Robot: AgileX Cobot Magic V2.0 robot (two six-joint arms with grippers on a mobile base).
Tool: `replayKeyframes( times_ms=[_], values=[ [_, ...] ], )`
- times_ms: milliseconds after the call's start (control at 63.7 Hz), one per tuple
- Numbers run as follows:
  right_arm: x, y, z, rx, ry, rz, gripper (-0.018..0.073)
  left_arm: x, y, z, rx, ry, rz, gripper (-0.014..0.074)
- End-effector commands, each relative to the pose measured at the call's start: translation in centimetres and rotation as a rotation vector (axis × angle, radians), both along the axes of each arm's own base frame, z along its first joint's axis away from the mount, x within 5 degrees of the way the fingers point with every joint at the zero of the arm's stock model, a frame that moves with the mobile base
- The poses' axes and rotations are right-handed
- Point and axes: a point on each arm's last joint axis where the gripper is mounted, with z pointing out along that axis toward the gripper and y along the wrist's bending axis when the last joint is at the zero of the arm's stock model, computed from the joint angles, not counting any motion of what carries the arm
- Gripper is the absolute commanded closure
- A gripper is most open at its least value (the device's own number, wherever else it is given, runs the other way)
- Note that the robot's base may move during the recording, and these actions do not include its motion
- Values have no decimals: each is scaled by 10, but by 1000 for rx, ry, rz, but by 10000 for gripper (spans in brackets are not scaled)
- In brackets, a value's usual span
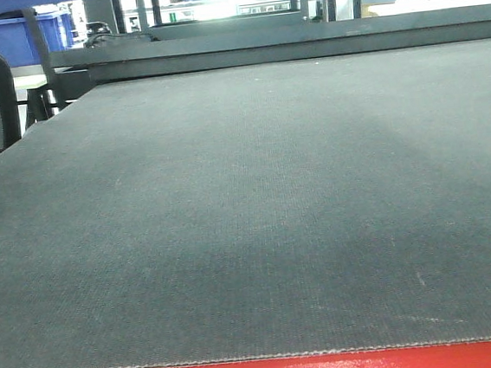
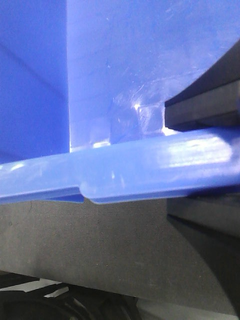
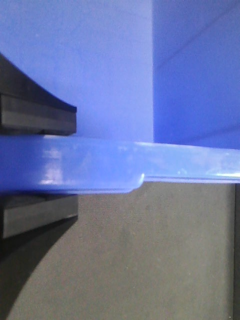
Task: Move blue bin to conveyor side
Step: 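Approach the grey felt tabletop holding the bin with both grippers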
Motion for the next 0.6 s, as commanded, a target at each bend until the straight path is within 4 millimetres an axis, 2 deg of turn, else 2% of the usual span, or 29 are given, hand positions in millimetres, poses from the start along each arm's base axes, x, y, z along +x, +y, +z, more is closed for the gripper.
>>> replayKeyframes(
  times_ms=[0, 581],
  values=[
    [-4, -10, 16, -38, -157, -49, 638, -6, 3, 13, 37, -124, 23, 615],
    [-4, -10, 16, -38, -157, -49, 638, -4, 3, 17, 35, -162, 29, 615]
  ],
)
